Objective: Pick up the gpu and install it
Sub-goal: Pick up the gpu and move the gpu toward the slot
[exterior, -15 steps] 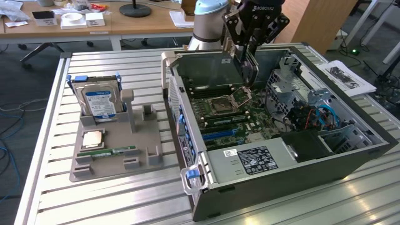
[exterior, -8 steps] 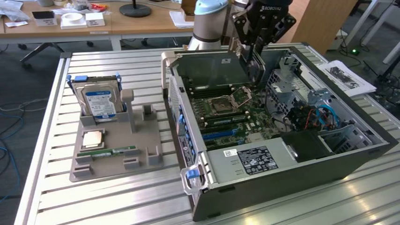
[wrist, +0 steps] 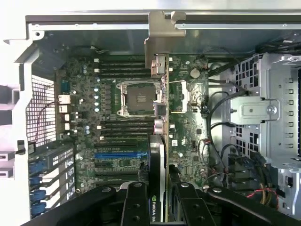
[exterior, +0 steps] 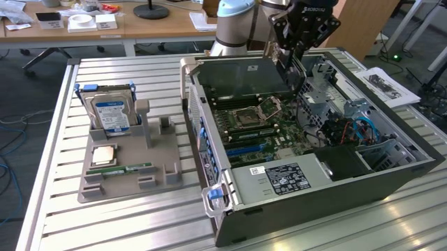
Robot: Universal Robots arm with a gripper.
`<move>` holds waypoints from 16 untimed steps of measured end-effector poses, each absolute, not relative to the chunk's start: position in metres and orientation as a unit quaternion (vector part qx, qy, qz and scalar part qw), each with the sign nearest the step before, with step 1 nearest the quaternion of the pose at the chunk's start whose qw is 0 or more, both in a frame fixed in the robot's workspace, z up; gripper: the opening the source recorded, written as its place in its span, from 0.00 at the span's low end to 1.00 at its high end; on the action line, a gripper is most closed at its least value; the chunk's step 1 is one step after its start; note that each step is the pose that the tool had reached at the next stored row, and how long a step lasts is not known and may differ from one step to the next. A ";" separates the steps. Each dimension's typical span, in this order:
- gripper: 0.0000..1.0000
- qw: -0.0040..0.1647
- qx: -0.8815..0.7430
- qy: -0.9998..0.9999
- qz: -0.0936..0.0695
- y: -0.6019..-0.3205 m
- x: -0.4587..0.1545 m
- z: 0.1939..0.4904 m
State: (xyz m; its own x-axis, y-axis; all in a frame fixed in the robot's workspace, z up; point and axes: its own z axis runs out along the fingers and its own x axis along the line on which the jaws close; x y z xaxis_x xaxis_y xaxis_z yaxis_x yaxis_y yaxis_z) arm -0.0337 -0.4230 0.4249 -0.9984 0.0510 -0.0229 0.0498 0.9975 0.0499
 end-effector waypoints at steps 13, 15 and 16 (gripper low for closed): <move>0.27 0.012 0.025 0.999 0.025 -0.422 0.003 0.424; 0.27 0.012 0.025 0.999 0.025 -0.421 0.008 0.424; 0.27 0.012 0.025 0.999 0.025 -0.421 0.009 0.424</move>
State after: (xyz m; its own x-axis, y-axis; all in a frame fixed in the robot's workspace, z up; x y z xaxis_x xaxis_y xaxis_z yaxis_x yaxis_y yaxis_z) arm 0.0092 -0.4213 0.4239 -0.9984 0.0508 -0.0229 0.0496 0.9975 0.0499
